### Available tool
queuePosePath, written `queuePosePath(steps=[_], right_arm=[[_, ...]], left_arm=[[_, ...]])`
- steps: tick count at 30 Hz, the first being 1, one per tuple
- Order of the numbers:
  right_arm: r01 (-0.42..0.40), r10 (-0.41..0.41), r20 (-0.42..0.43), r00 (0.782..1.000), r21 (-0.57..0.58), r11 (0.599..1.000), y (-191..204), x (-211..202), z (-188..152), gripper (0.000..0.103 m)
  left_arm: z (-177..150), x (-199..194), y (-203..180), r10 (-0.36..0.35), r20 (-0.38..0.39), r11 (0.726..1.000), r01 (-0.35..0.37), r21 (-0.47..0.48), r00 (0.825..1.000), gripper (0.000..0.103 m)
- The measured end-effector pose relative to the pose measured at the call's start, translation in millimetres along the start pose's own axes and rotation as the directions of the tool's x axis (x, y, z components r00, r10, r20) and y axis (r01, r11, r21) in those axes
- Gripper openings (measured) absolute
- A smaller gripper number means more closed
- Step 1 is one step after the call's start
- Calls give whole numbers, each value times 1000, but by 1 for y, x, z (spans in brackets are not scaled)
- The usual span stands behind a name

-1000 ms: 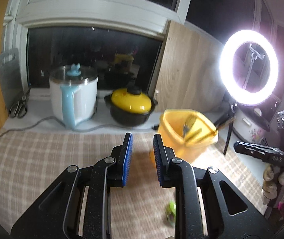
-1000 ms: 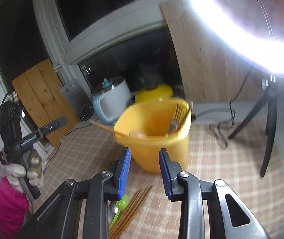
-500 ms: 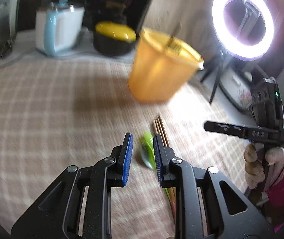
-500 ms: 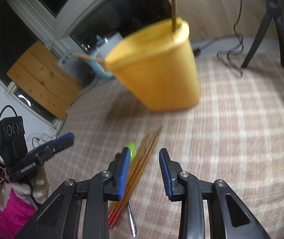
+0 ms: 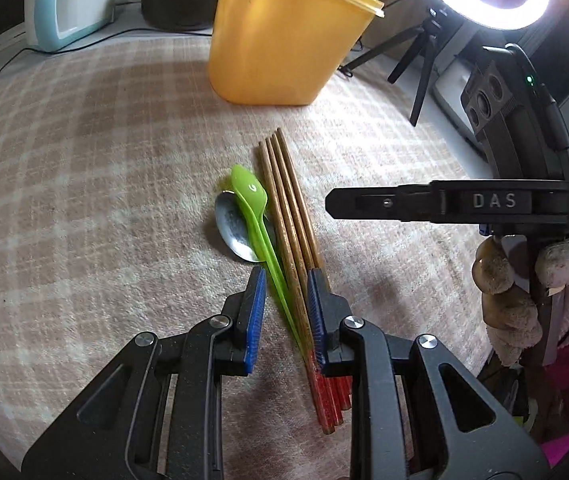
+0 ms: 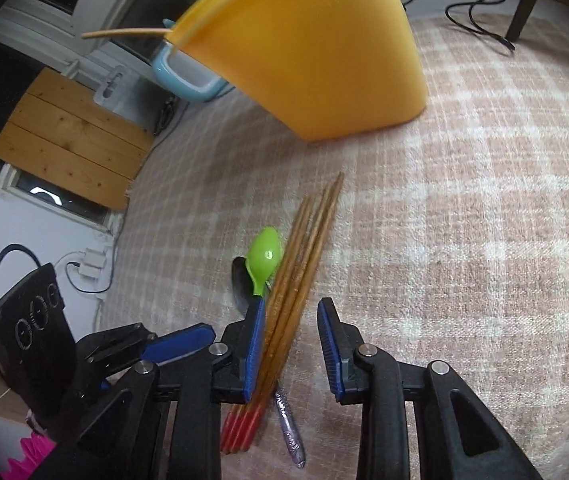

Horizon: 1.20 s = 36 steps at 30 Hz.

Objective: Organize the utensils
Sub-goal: 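Close the left tool on a wooden chopstick while the right tool grasps another chopstick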

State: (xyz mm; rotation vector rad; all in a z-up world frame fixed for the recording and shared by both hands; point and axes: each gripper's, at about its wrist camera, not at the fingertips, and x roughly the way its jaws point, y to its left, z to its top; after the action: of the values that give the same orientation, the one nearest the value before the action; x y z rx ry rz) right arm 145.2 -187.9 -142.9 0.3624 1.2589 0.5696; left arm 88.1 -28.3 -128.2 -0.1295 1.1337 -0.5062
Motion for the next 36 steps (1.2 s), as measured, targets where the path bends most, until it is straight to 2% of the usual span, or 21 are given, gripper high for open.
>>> queuePosePath(steps=[7, 11, 18, 24, 28, 34, 36], right_arm=[[38, -37, -27, 999, 15, 999, 4, 11, 5, 24], [48, -47, -34, 998, 10, 999, 9, 18, 8, 23], [70, -69, -56, 996, 11, 998, 14, 29, 9, 19], [104, -105, -68, 992, -7, 995, 17, 33, 9, 12], [138, -141, -86, 986, -39, 990, 20, 34, 10, 9], [201, -212, -111, 971, -103, 974, 31, 40, 14, 8], [215, -229, -120, 966, -120, 969, 33, 41, 15, 8]], left_arm=[[-3, 12, -11, 62, -15, 997, -61, 44, 998, 20], [-2, 18, -12, 53, -27, 997, -52, 50, 998, 20], [0, 29, -12, 94, -44, 993, -91, 69, 995, 20], [2, 30, -13, 107, -45, 991, -103, 87, 993, 20], [3, 31, -15, 125, -48, 988, -120, 98, 991, 20], [6, 36, -19, 153, -67, 980, -143, 136, 986, 18], [8, 41, -19, 162, -73, 979, -151, 137, 984, 12]])
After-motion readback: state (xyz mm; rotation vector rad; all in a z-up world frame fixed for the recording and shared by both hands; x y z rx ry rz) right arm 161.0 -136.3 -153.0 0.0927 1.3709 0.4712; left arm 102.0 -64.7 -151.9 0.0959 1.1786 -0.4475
